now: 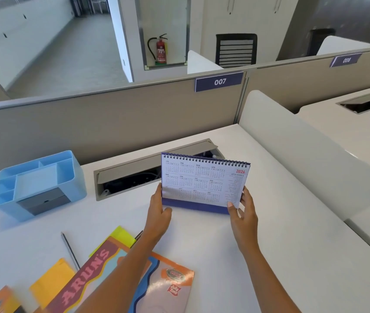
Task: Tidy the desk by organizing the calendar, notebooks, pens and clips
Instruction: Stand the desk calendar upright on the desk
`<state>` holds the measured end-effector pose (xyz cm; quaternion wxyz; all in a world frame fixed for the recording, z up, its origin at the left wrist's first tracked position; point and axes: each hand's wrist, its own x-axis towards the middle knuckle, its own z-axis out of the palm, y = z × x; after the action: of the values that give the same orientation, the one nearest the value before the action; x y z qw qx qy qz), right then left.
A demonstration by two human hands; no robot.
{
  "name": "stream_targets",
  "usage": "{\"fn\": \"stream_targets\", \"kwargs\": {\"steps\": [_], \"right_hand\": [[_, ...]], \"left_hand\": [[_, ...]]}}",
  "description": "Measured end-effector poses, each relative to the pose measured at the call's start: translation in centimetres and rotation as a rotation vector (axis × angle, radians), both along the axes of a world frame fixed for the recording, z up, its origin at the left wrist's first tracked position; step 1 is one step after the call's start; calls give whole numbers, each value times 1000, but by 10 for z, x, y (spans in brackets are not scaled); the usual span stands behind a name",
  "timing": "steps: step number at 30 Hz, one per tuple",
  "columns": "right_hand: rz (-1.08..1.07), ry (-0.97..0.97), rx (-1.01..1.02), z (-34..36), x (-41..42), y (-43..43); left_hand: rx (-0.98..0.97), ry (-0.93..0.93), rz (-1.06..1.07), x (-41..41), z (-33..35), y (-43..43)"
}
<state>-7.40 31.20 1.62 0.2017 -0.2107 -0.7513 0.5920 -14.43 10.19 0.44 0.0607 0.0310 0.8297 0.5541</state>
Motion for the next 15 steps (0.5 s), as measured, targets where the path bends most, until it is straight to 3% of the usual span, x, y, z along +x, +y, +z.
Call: {"fn": "stream_targets", "kwargs": {"steps": [15], "right_hand": [[28, -83, 15, -20, 8, -2]], "left_hand": [[-72, -67, -60, 7, -17, -13]]}}
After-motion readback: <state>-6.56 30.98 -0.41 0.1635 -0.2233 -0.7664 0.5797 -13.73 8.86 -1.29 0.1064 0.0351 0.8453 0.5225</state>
